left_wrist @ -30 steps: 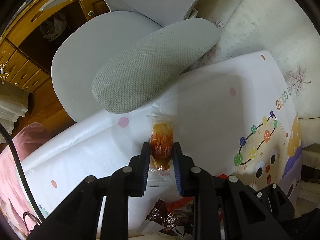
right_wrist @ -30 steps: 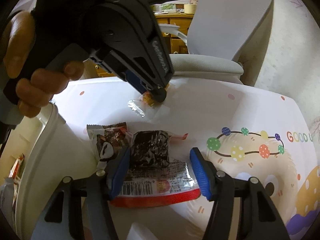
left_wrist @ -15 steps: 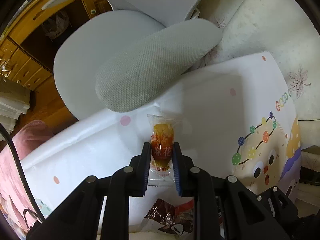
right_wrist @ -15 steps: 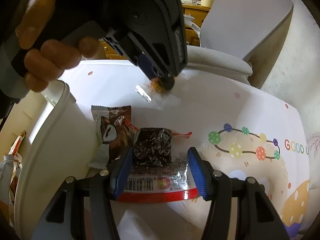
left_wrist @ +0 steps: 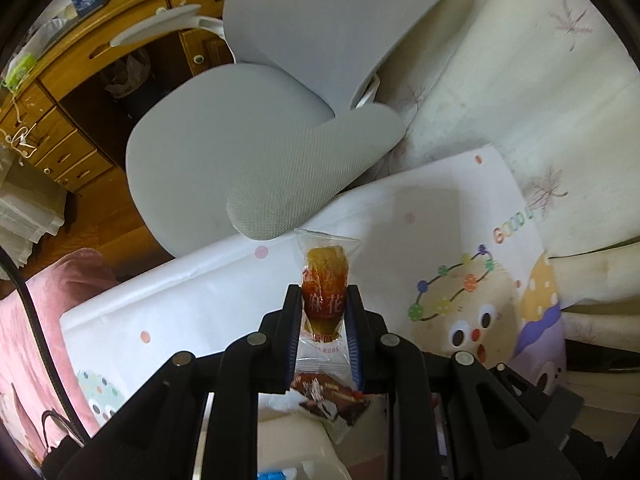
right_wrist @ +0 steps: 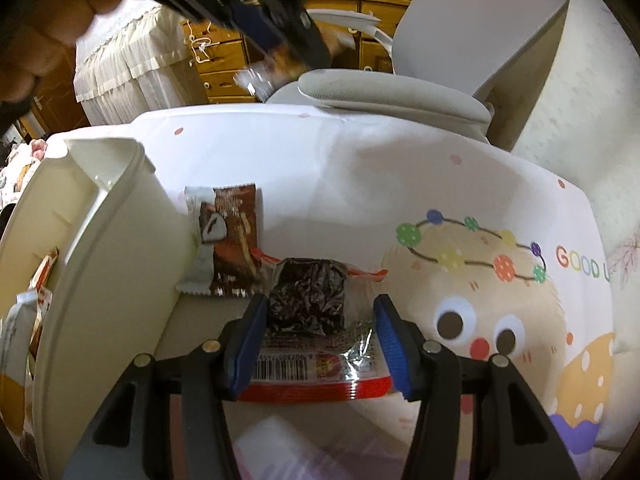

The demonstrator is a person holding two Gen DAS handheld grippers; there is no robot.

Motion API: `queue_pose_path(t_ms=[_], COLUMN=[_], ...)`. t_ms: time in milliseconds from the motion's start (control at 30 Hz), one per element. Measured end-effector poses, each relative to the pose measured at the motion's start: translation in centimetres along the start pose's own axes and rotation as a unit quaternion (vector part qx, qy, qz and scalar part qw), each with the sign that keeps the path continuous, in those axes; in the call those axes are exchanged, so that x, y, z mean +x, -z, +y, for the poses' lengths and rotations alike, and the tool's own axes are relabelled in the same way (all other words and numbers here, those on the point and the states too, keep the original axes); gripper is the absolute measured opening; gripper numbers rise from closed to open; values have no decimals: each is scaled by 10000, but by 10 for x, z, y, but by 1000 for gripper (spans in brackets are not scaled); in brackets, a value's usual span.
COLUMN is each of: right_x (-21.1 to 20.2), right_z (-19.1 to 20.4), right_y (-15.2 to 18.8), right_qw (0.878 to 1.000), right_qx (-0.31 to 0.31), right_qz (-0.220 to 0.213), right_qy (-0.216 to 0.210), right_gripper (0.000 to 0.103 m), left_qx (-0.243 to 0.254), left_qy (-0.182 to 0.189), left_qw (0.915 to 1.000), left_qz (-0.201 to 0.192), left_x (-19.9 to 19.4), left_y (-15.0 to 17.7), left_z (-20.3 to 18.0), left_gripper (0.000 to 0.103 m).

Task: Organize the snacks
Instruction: 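Carry the orange candy into the white tray and open the left tool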

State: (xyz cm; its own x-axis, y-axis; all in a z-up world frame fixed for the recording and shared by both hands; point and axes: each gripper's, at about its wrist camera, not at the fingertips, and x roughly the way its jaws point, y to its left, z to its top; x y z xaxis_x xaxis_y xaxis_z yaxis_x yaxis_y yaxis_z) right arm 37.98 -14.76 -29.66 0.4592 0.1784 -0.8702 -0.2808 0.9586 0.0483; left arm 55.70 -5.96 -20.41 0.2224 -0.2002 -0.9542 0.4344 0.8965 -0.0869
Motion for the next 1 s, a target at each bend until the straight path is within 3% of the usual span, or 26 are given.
queue_pose_path(t_ms=[400,1000], right_x=[-41,-147], right_z=[-10,51], right_y=[10,40], right_qw=[9994,9948], right_qx=[338,556], right_qz=[-22,-837], right_qy=[72,139], right_gripper=[54,54], left_qx=[-171,-400], left_qy=[107,212], left_qw=[9992,9965], left_qz=[-336,-707], left_x=[-88,-177], left_y=[47,177], left_z=[2,25], left_gripper=[19,19])
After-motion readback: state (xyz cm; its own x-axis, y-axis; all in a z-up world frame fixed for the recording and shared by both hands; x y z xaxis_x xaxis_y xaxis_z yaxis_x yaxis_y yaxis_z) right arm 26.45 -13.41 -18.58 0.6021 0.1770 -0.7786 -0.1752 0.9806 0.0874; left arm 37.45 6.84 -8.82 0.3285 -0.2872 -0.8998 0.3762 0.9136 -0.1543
